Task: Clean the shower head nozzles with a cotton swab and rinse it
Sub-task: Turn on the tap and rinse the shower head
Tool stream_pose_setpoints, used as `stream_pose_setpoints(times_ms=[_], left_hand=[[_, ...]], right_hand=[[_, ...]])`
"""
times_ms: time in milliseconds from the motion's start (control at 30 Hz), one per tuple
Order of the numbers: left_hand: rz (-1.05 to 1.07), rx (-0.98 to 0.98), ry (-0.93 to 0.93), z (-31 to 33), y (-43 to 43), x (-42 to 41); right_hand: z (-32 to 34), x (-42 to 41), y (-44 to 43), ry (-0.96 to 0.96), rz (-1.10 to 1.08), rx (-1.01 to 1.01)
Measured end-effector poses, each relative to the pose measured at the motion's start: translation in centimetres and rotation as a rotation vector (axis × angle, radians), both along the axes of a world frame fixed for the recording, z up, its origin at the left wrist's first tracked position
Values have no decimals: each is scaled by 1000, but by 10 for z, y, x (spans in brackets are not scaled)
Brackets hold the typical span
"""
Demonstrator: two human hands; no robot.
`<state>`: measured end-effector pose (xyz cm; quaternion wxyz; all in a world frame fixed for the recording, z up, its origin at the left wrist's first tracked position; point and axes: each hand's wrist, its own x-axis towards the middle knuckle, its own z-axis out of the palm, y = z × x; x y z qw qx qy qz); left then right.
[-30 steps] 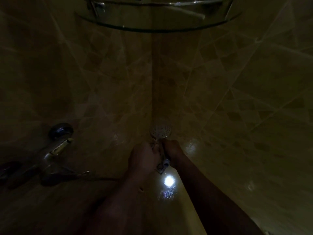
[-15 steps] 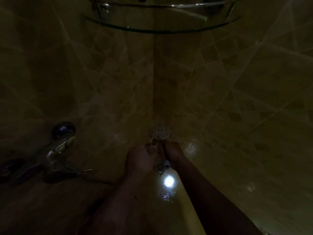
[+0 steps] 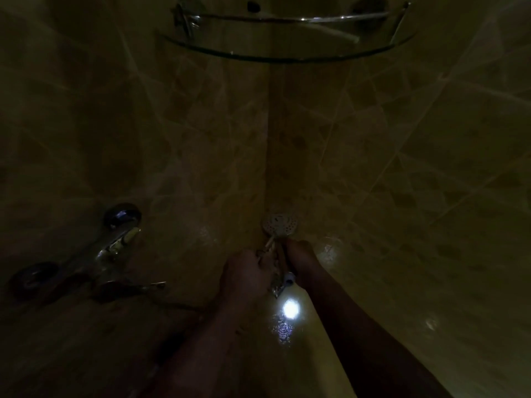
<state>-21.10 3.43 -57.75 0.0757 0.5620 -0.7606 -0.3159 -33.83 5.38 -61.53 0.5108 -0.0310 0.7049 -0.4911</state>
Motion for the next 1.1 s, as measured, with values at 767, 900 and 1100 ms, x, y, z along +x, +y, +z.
stream_pose_setpoints(times_ms=[767, 900, 1100], left_hand=[[51, 18, 6, -27, -29, 61], [52, 10, -53, -40, -51, 90], [-104, 96, -105, -47, -70, 104]], right_hand=[[10, 16, -3, -14, 18, -9], [8, 14, -4, -28, 25, -30], [12, 15, -6, -53, 40, -77]])
